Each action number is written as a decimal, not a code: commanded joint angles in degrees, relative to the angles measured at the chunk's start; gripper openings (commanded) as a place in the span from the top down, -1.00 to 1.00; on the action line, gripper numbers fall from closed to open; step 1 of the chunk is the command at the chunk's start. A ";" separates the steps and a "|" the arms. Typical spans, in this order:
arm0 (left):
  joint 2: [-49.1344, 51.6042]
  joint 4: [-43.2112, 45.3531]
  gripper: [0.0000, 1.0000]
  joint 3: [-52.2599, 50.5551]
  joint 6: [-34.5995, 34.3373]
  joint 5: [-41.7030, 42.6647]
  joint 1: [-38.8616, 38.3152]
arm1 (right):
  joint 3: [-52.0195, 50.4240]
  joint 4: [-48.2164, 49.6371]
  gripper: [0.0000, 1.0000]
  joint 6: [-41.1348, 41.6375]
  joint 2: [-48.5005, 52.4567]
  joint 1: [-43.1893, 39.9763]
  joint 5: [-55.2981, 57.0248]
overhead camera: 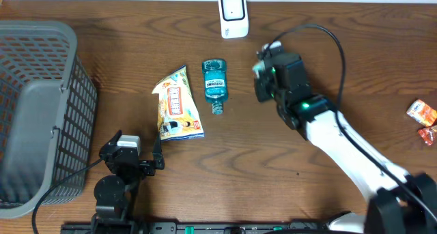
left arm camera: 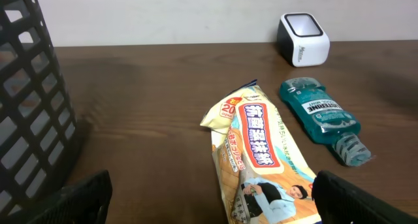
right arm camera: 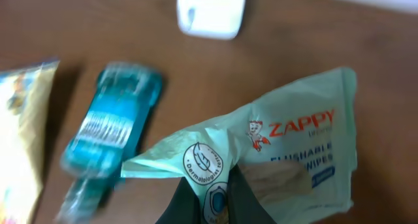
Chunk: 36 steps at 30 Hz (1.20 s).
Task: Scan the item barcode
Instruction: 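Carry the wipes pack to the right table edge and release it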
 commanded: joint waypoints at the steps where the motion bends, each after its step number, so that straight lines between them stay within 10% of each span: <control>1: -0.20 -1.64 -0.96 -0.81 -0.28 0.52 0.20 | 3.76 4.66 0.98 -7.39 5.55 0.22 7.30; 19: -0.20 -1.64 -0.96 -0.81 -0.28 0.52 0.20 | 65.66 -2.34 0.98 -24.48 53.44 -0.26 13.14; 36: -0.20 -1.64 -0.95 -0.81 -0.28 0.52 0.20 | 74.82 -5.62 0.99 -29.49 59.80 1.42 30.60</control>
